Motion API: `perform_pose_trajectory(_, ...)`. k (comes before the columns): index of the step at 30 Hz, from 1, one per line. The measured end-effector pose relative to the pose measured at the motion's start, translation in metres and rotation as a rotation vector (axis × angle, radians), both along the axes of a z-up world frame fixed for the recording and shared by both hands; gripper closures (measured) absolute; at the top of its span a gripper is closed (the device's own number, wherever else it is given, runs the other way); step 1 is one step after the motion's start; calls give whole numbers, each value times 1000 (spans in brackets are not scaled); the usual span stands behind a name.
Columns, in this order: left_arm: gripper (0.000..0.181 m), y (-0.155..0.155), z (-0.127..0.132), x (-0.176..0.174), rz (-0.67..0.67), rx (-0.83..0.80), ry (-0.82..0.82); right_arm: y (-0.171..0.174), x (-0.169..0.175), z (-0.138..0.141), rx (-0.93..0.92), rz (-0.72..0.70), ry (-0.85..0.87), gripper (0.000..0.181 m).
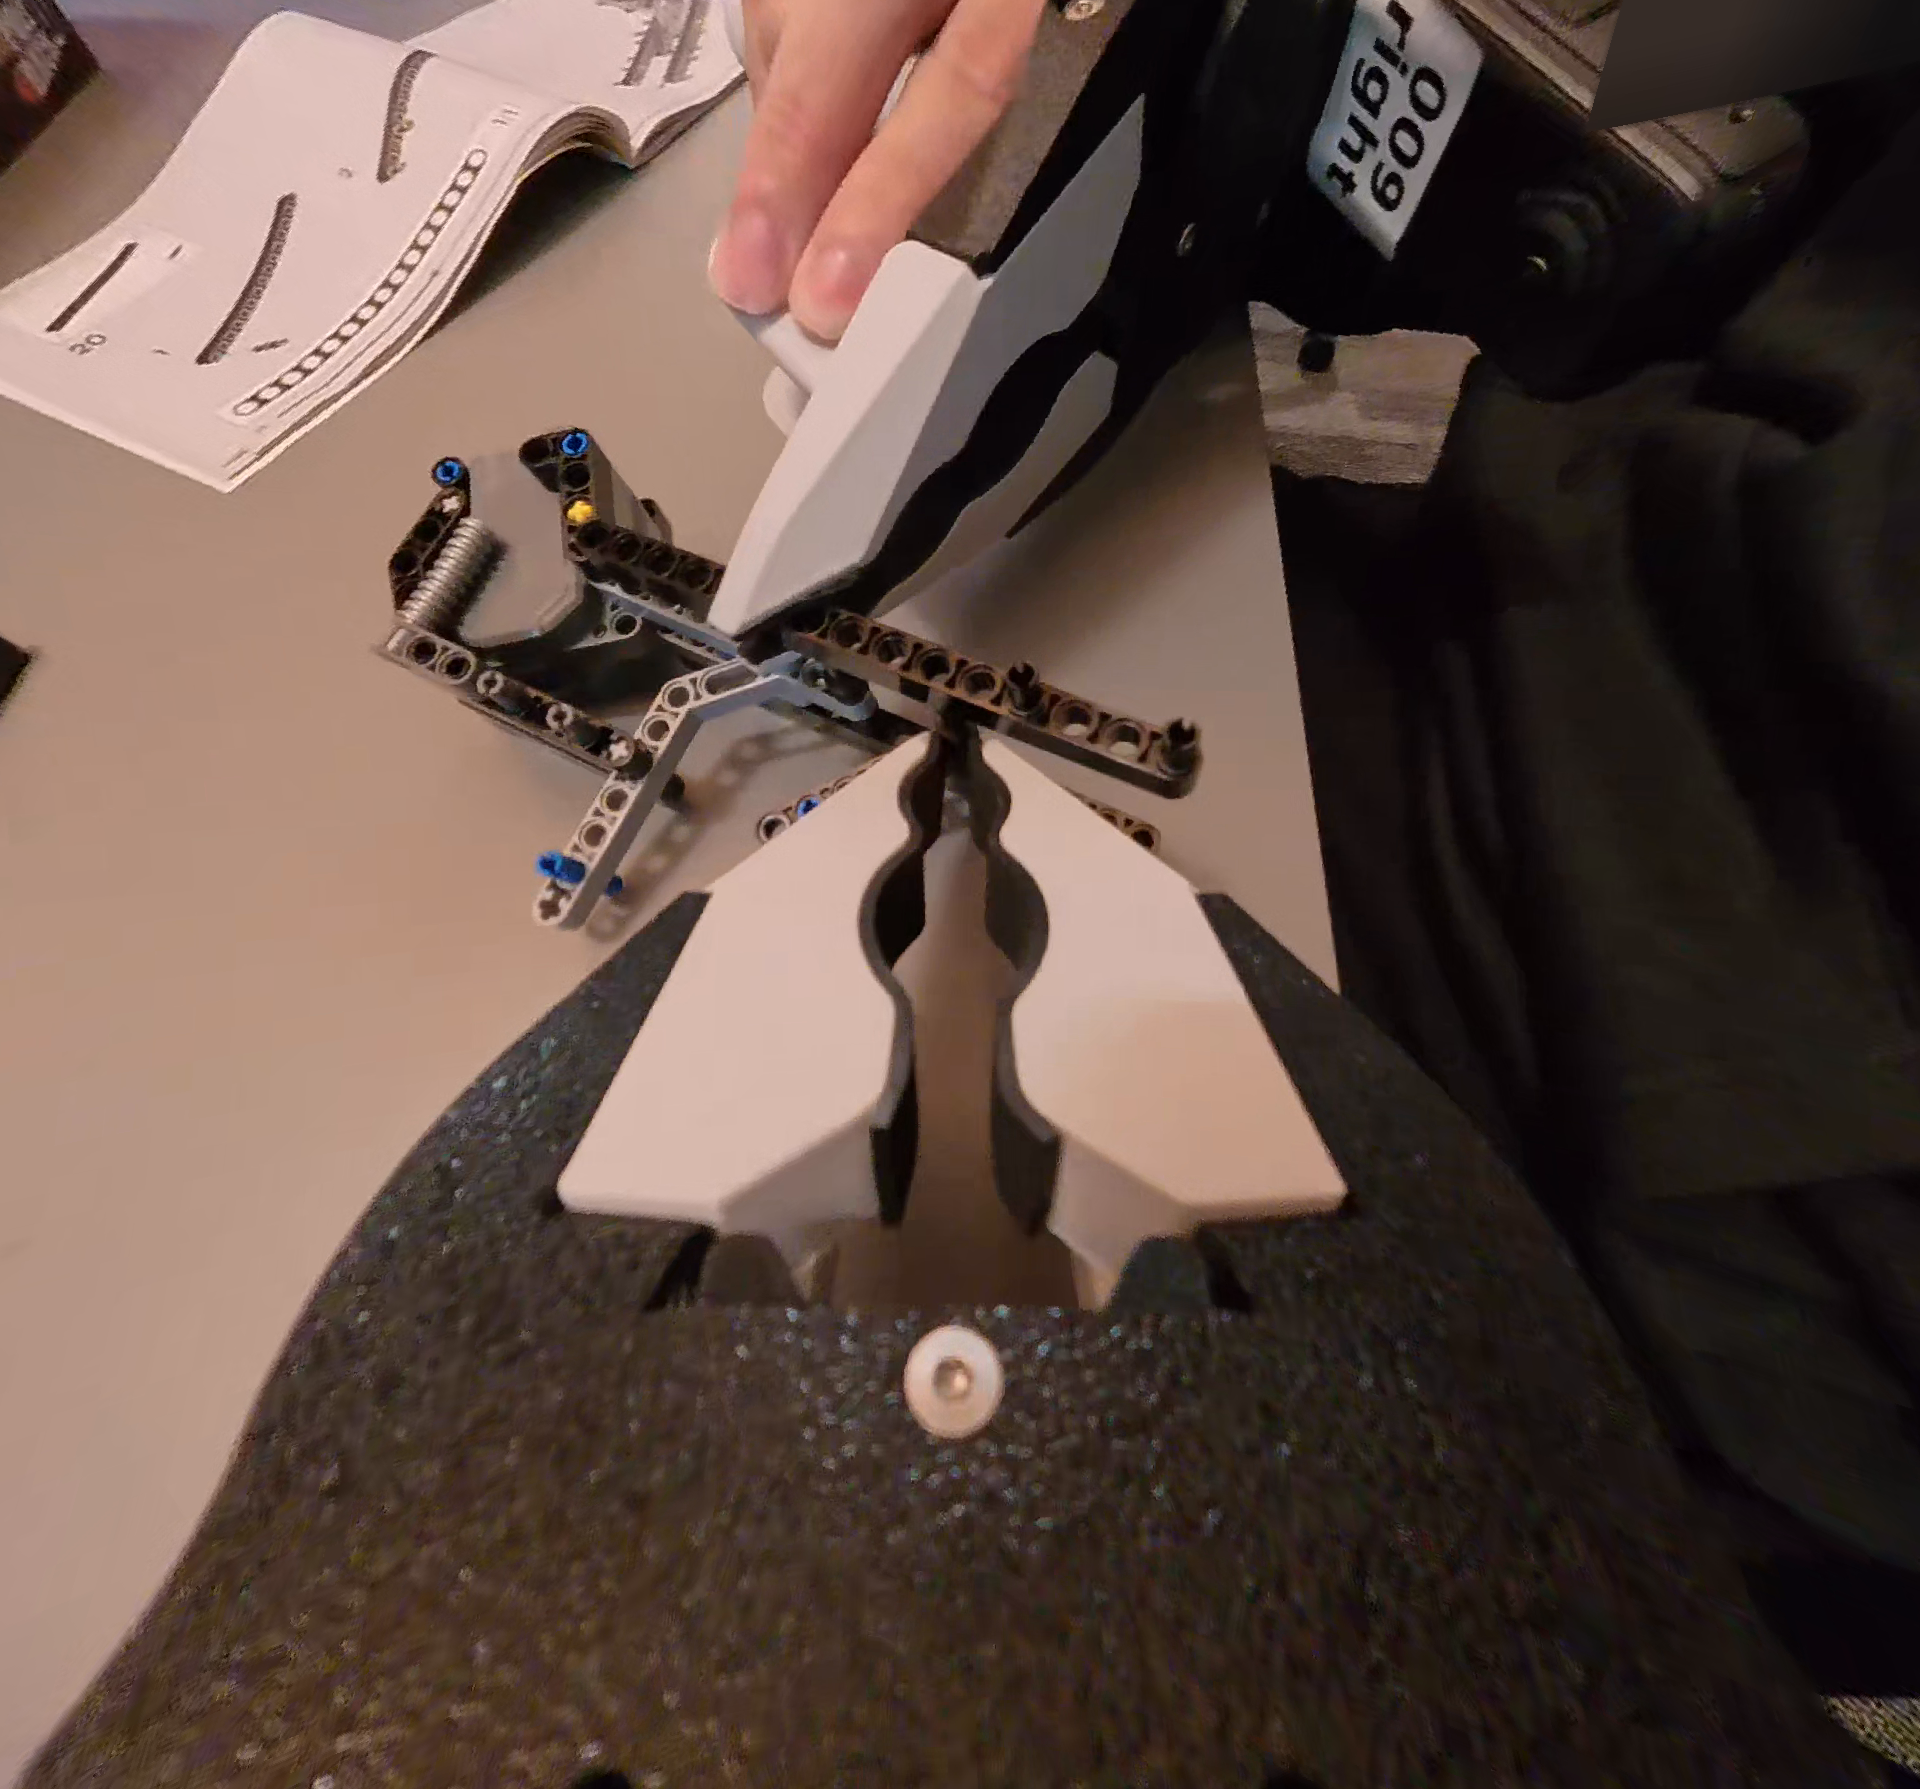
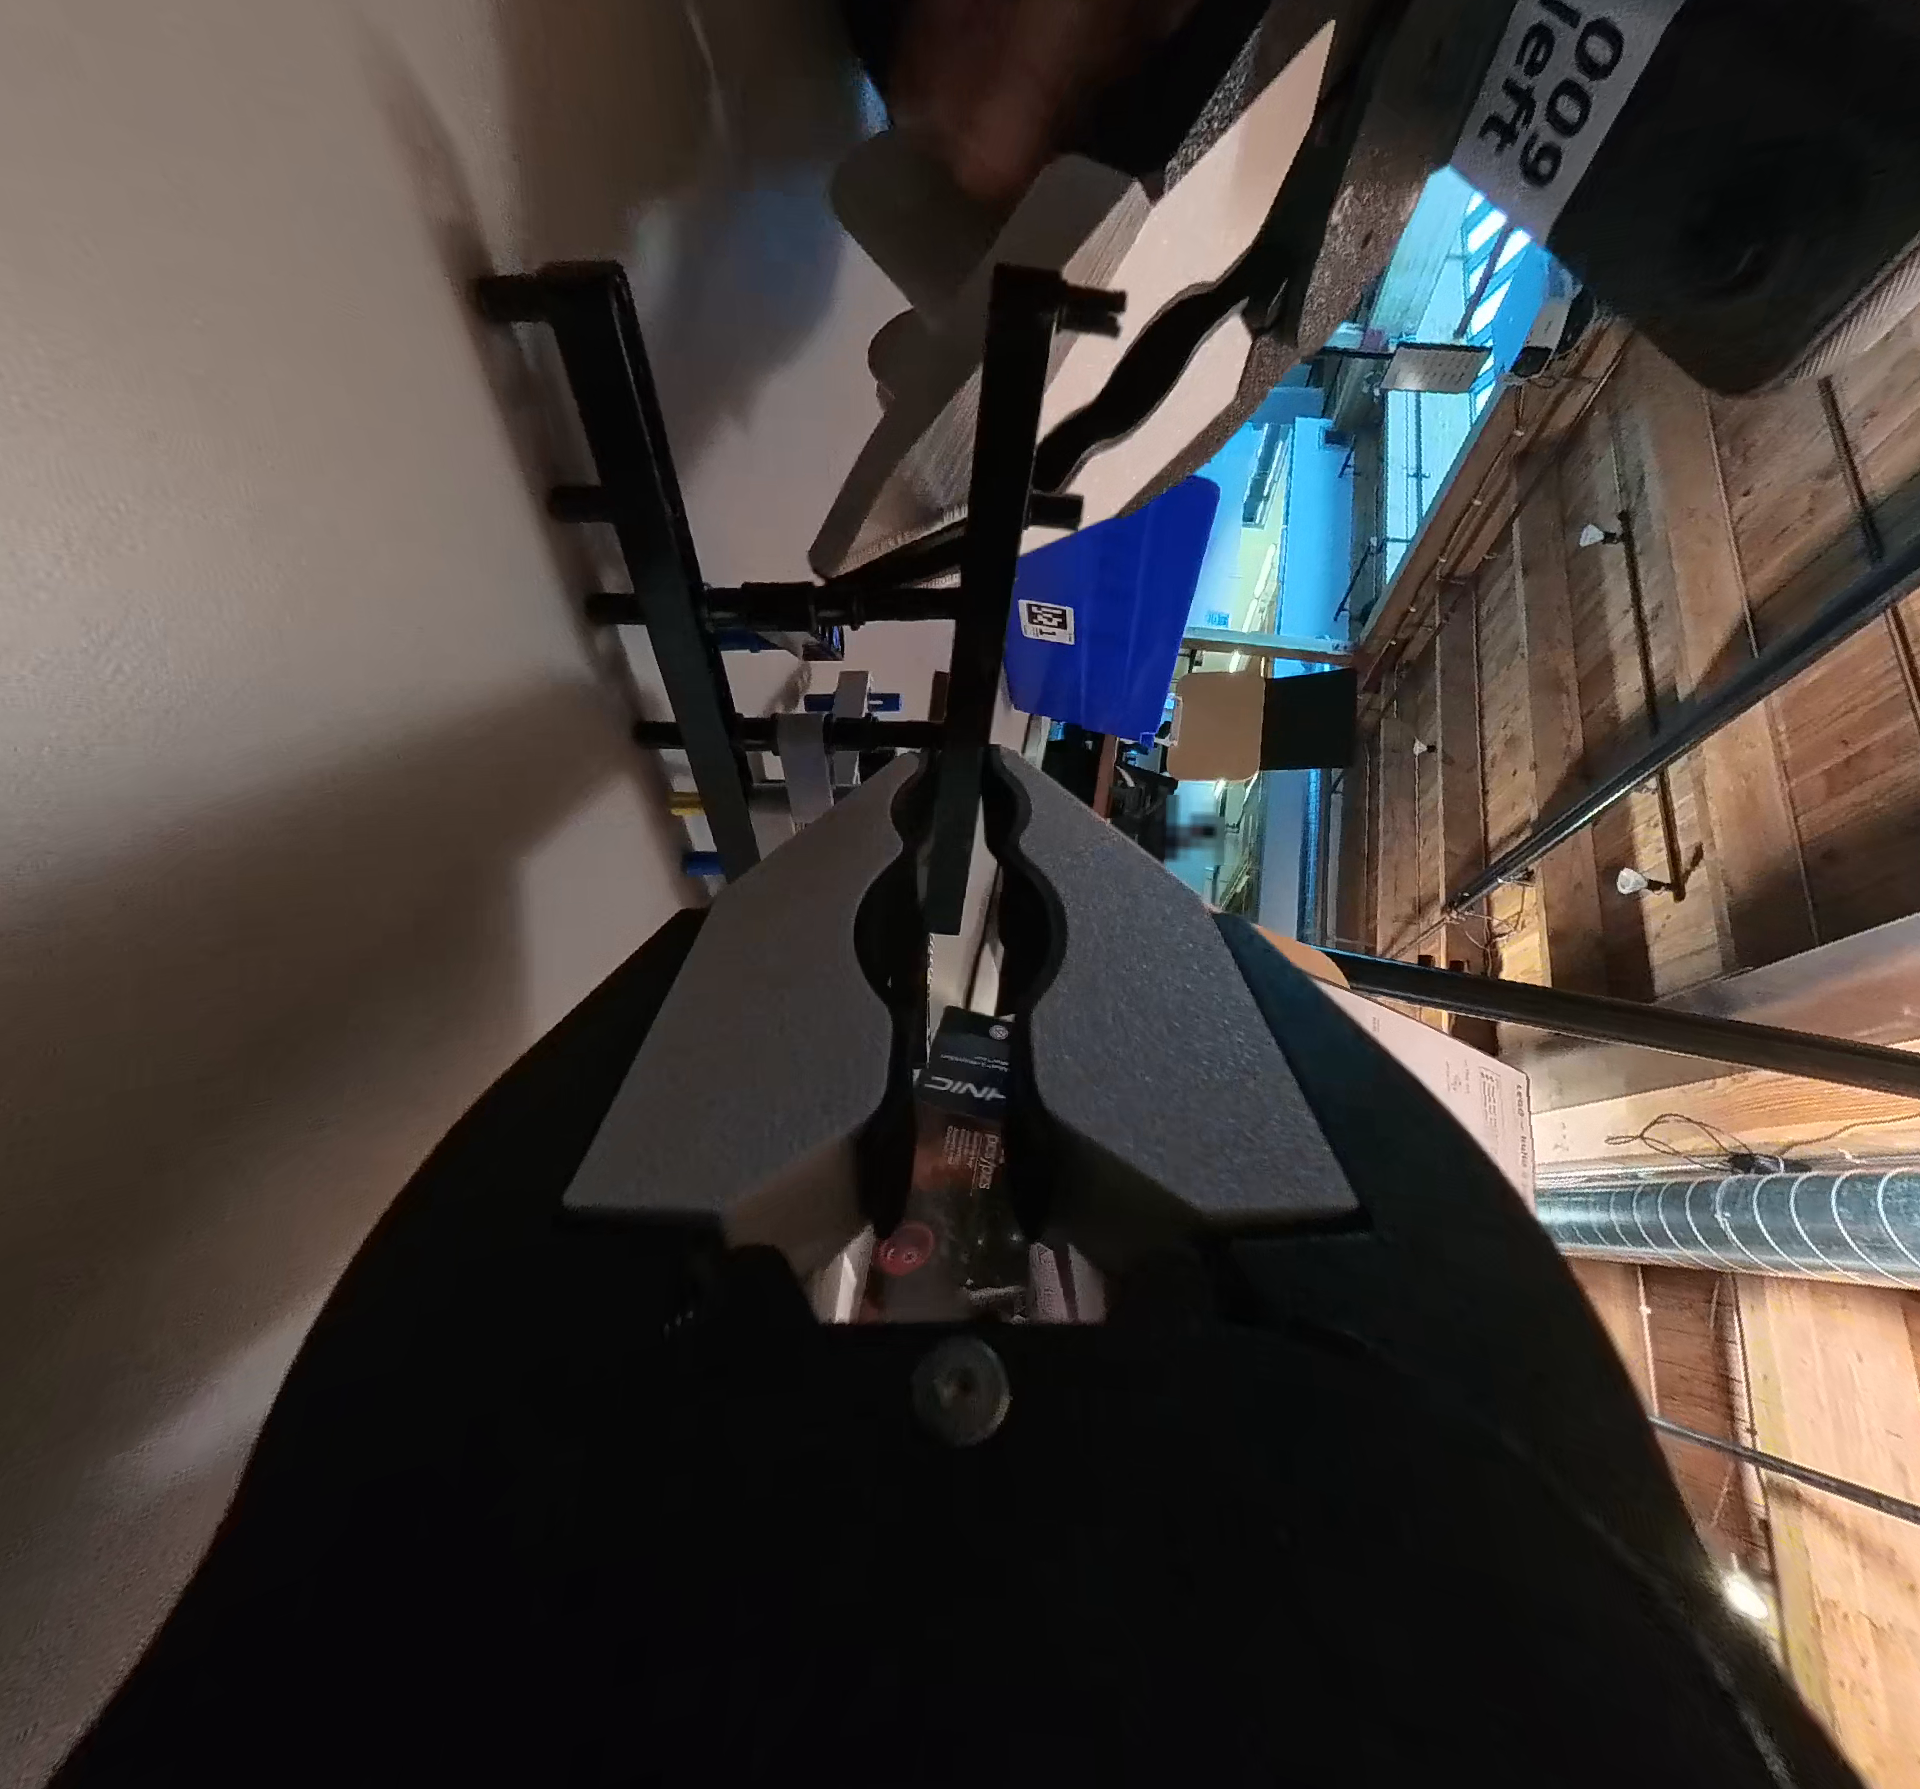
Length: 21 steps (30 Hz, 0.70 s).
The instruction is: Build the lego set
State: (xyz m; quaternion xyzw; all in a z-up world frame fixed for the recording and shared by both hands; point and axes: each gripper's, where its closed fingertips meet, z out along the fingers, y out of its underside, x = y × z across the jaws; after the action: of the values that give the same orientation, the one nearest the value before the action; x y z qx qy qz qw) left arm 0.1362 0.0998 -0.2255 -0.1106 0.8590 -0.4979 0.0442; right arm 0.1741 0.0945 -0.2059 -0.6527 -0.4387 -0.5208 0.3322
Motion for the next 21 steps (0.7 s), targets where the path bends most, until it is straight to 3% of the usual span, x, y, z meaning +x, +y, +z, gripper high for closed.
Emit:
perform_pose_trajectory(3,171,-3,0,4,12,3,-6,4,-1,-1,-17,-8,-37,175)
perform_pose_trajectory(7,173,-14,-1,6,44,-3,23,0,1,-1,-14,-20,-67,176)
perform_pose_trajectory(12,163,-30,2,0,-7,-31,73,-5,2,0,44,-14,13,176)
perform_pose_trajectory(13,163,-33,2,2,-1,-31,67,-7,2,1,55,-16,27,176)
perform_pose_trajectory(14,175,-36,2,7,16,-24,40,-8,2,0,57,-13,36,174)
perform_pose_trajectory(17,176,-45,3,9,5,-3,-42,-15,4,0,74,-19,71,173)
perform_pose_trajectory(21,176,-56,3,12,26,0,-24,-29,8,-1,79,-25,105,169)
